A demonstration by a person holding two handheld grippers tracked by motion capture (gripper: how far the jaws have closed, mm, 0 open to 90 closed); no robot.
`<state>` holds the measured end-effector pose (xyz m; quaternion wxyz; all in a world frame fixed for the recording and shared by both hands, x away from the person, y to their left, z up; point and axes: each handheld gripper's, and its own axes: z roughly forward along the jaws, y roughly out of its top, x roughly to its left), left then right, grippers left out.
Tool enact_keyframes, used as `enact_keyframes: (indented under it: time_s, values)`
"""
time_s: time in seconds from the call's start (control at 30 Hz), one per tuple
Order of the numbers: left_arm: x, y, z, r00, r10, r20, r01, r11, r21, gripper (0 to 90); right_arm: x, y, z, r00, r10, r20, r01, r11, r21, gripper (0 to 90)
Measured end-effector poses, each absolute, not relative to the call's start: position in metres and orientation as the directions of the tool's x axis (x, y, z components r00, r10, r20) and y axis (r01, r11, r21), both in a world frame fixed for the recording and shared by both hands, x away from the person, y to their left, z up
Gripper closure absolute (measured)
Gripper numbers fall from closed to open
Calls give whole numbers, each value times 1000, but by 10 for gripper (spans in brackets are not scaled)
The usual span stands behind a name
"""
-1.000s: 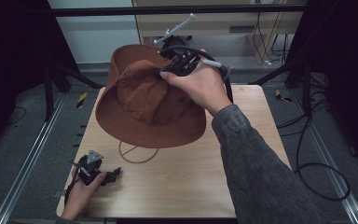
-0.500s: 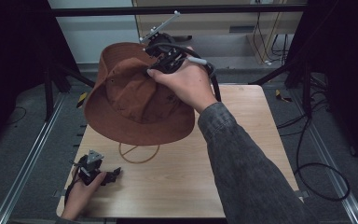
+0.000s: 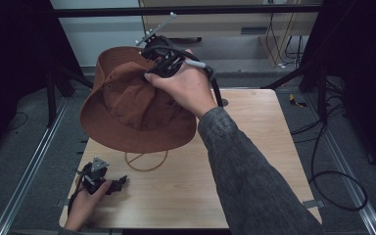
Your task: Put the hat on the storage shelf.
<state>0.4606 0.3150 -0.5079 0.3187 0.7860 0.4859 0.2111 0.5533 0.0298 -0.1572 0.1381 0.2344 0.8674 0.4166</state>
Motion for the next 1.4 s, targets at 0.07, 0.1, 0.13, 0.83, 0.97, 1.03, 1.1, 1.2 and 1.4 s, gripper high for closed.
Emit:
enact_keyframes:
  time_s: [0.07, 0.1, 0.13, 0.83, 0.97, 1.03, 1.1, 1.2, 1.4]
  values:
    - [461, 315, -508, 439, 898, 23, 629, -325, 706, 0, 554, 33, -158, -852, 522, -41, 295, 543, 786, 890]
    - [461, 315, -508, 440, 898, 22, 629, -325, 706, 0, 554, 34, -158, -852, 522, -41, 295, 543, 786, 890]
    - [461, 315, -508, 440, 898, 22, 629, -325, 706, 0, 554, 36, -158, -851, 523, -40, 297, 543, 786, 890]
    - [461, 315, -508, 441, 897, 22, 629, -327, 705, 0, 554, 67, -168, -873, 487, -29, 289, 564, 773, 890]
    - [461, 315, -508, 441, 897, 22, 629, -326, 705, 0, 554, 70, -170, -875, 483, -28, 289, 568, 770, 890]
    - [461, 315, -508, 442, 897, 24, 628, -328, 705, 0, 554, 73, -173, -878, 478, -25, 289, 570, 769, 890]
    - [461, 315, -508, 442, 897, 24, 629, -328, 705, 0, 553, 76, -175, -878, 478, -23, 292, 573, 766, 890]
    - [461, 315, -508, 442, 897, 24, 629, -329, 705, 0, 554, 78, -176, -879, 476, -21, 293, 574, 765, 890]
    - [461, 316, -507, 449, 893, 30, 630, -339, 699, 0, 554, 83, -183, -884, 467, -19, 292, 584, 757, 889]
